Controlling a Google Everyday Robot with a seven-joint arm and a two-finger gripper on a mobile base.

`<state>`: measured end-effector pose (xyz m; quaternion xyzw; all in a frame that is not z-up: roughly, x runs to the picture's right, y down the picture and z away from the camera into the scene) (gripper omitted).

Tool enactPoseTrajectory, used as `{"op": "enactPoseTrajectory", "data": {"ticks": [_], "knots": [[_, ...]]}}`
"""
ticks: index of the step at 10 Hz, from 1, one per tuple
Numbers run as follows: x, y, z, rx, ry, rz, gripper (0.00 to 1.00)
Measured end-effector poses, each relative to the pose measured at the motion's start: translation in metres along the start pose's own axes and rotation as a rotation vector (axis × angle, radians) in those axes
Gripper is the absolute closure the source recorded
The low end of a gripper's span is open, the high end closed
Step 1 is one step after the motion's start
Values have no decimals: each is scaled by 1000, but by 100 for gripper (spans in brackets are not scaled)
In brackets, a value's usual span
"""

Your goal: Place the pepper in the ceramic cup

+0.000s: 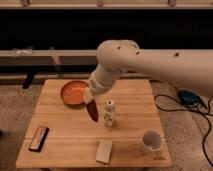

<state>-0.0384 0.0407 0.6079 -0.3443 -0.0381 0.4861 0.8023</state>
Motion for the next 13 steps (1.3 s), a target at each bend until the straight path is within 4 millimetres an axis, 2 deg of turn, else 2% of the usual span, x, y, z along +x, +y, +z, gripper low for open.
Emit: {"op": "enactPoseTrajectory", "data": {"ticks": [2, 3, 4, 8, 10, 13], "knots": [[28, -38, -14, 12, -39, 81, 100], [35, -48, -17, 16, -48, 104, 100], [54, -75, -24, 27, -69, 167, 100], [97, -136, -34, 69, -106, 326, 100], [108, -152, -34, 86, -110, 377, 100], [147, -185, -41, 124, -108, 474, 100]]}}
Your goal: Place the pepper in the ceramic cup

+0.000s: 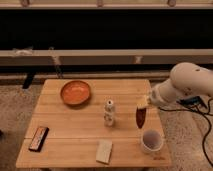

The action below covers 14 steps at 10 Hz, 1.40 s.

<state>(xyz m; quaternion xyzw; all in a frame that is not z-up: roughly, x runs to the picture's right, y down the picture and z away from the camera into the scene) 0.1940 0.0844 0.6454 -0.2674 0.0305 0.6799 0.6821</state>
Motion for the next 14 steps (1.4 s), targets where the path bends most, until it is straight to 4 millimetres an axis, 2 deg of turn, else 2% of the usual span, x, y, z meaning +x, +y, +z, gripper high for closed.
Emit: {"op": "enactPoseTrajectory", "data": {"ticks": [2, 3, 8, 11, 12, 14], "knots": [[14, -26, 1, 25, 1, 69, 100], [18, -33, 4, 35, 3, 93, 100], [35, -45, 27, 57, 25, 147, 100], [48, -56, 24, 67, 28, 176, 100], [52, -59, 22, 72, 27, 187, 96], [59, -63, 19, 82, 24, 201, 81]]}}
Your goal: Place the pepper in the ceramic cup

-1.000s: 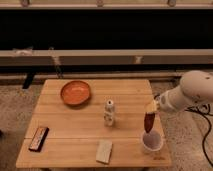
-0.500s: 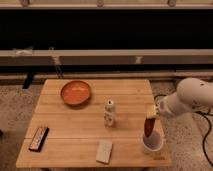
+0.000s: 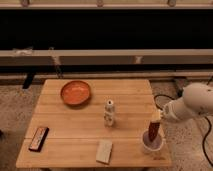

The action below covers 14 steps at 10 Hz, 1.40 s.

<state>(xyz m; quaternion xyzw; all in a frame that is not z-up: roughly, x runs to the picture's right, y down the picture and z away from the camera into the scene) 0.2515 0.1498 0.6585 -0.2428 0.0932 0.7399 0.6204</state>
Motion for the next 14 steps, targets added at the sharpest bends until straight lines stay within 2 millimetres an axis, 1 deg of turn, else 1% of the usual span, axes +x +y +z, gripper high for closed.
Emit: {"op": "enactPoseTrajectory", "data": {"ticks": [1, 2, 5, 6, 7, 10, 11, 13, 14], "knots": [[4, -4, -2, 10, -3, 11, 66], [7, -6, -2, 16, -5, 17, 58], [14, -10, -4, 29, -9, 32, 28], [15, -11, -5, 32, -11, 34, 22], [16, -10, -5, 34, -12, 34, 20], [13, -3, -7, 41, -8, 12, 20], [9, 3, -12, 44, -8, -6, 20], [-3, 18, -28, 52, -12, -47, 20], [-12, 31, -37, 58, -8, -83, 20]]}}
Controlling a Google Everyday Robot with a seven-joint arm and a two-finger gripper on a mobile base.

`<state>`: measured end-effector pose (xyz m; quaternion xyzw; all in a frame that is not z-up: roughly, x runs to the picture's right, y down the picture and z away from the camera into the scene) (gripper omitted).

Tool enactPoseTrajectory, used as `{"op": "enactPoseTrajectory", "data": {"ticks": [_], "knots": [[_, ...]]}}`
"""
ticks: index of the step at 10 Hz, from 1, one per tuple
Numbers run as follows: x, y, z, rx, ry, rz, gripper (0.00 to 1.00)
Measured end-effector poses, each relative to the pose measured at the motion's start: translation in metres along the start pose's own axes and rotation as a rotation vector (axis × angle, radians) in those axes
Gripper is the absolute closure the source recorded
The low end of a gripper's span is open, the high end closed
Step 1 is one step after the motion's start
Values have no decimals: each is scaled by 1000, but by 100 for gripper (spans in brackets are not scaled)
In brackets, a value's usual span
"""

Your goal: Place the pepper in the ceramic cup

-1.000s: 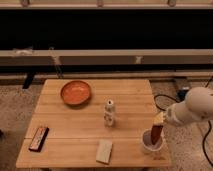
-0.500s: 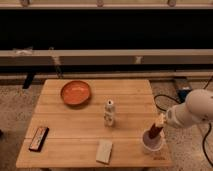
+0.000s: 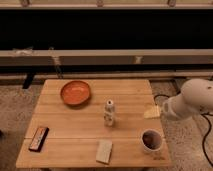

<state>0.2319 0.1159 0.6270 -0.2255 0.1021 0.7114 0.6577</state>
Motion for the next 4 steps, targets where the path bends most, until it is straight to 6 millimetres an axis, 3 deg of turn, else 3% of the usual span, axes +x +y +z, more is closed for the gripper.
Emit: {"op": "enactPoseTrajectory", "data": {"ticks": [2, 4], "knots": [[-19, 28, -5, 8, 25, -78, 20], [-19, 28, -7, 14, 34, -85, 20]]}}
